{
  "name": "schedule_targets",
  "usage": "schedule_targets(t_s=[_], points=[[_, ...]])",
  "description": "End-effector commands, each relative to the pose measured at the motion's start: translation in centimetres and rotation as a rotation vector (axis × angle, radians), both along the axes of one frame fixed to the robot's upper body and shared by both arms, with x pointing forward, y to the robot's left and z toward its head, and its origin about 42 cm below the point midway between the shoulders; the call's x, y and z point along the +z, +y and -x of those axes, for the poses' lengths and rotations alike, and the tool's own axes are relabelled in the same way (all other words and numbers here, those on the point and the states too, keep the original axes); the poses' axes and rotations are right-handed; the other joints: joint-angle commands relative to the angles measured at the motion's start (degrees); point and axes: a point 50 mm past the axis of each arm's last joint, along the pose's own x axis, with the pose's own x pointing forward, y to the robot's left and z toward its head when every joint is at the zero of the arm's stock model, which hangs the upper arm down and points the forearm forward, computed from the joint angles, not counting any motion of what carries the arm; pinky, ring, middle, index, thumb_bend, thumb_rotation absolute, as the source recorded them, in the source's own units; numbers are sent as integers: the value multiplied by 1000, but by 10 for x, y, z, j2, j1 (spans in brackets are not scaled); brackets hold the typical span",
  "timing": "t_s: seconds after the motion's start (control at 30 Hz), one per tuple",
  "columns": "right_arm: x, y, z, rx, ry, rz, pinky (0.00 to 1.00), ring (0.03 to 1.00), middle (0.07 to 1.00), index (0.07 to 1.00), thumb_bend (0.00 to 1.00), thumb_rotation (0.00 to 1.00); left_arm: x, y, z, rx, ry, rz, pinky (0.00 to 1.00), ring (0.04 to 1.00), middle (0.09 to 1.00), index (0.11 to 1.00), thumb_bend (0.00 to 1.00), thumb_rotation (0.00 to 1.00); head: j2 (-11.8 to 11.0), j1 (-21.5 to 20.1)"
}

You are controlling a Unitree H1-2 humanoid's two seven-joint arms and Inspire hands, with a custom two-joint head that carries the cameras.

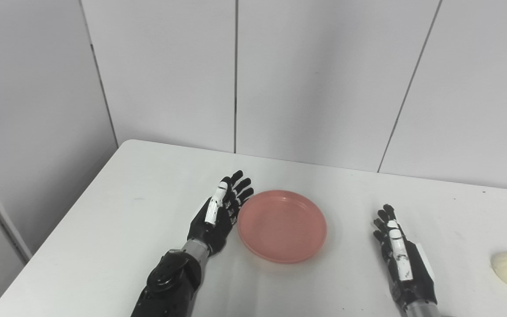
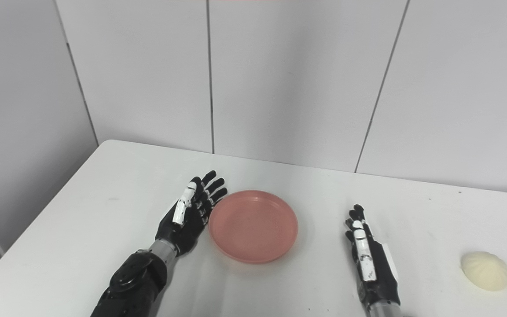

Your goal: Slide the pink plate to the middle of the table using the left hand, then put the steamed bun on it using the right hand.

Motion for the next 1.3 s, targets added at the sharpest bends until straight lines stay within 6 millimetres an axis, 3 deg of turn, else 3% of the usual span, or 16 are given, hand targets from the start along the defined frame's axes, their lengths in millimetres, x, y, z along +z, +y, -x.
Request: schedule_targets(t_s=[0.0, 0.4, 0.77, 1.0, 1.07, 1.13, 1.17, 1.27], points=[[-38, 8, 15, 6, 117, -23, 1000, 998, 998, 1000, 210, 1000, -29, -7, 14, -66, 140, 3, 969, 951, 959, 955, 369, 1000, 2, -13], [-43, 16, 13, -2, 114, -10, 1000, 990, 994, 1000, 215, 1000, -48, -28, 28, -182, 159, 52, 960, 944, 949, 944, 412, 1000, 4, -45], [-41, 17, 12, -10, 128, -18, 1000, 996, 1000, 1000, 212, 1000, -65, -19, 26, -142, 191, 57, 962, 954, 956, 952, 417, 1000, 5, -69], [-38, 8, 6, -47, 81, 16, 1000, 991, 997, 1000, 219, 1000, -78, -12, 24, -74, 192, 49, 969, 958, 963, 949, 413, 1000, -3, -94], [-35, 4, 3, -66, 46, 42, 1000, 993, 1000, 1000, 242, 1000, -82, -9, 24, -59, 196, 50, 969, 954, 960, 945, 419, 1000, -6, -100], [-28, -2, -1, -85, -13, 99, 984, 973, 990, 1000, 324, 1000, -85, -5, 24, -48, 198, 53, 965, 950, 959, 947, 420, 1000, -11, -107], [-24, -4, -2, -92, -39, 125, 944, 948, 983, 1000, 429, 1000, -86, -4, 24, -44, 200, 55, 962, 947, 956, 945, 421, 1000, -12, -111], [-13, -11, -5, -116, -97, 161, 910, 924, 982, 1000, 545, 1000, -90, -1, 22, -32, 209, 64, 961, 945, 954, 944, 421, 1000, -19, -131]])
